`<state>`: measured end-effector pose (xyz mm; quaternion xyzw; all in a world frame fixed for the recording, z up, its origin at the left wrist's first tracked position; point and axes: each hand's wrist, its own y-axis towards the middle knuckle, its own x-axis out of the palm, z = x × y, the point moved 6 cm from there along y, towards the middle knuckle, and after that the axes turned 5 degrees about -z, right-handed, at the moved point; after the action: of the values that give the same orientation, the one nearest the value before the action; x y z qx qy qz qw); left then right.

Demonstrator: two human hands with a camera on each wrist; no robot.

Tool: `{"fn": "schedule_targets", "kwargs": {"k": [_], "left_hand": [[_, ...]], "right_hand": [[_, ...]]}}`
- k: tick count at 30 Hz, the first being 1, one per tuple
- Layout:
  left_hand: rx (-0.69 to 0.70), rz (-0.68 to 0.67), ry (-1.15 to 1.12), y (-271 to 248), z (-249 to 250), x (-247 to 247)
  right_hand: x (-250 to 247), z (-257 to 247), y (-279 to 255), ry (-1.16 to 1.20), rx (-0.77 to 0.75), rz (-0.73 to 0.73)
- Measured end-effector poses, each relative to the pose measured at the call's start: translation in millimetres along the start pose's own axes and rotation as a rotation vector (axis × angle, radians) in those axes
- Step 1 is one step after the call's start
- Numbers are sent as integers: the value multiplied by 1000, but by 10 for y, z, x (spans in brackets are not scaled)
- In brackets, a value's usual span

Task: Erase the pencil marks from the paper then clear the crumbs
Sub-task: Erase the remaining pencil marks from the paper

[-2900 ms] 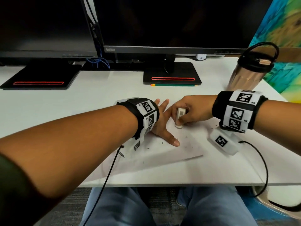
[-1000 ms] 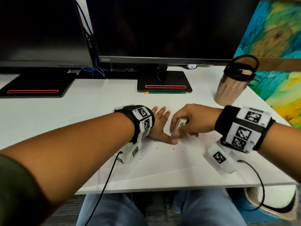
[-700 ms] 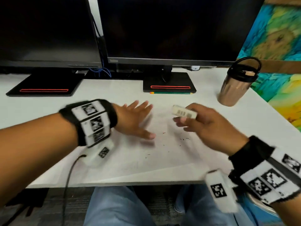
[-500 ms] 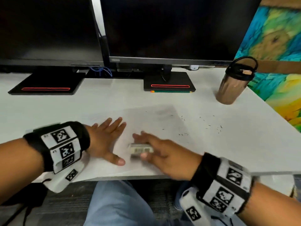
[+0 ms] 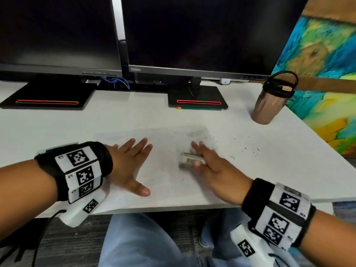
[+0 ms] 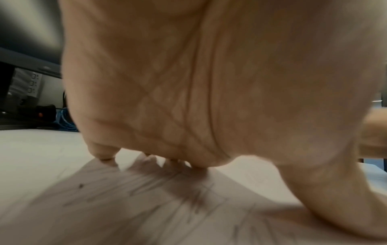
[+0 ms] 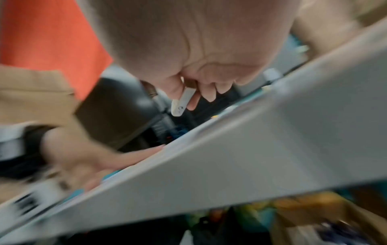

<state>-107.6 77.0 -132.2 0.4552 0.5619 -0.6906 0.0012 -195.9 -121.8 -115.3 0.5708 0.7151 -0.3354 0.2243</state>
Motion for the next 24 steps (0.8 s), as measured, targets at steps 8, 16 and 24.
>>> {"fn": "schedule_targets", "kwargs": {"k": [8,16,24], "left_hand": [[16,4,20,-15,31,2],[24,-1,6,-18,28,-12],[10,-7,8,-9,21,19]], "right_hand": [[158,-6,227,-104,52,-147],[-17,-30,152,139,34,-74],[249,71,21,-78,-22,-182]]}}
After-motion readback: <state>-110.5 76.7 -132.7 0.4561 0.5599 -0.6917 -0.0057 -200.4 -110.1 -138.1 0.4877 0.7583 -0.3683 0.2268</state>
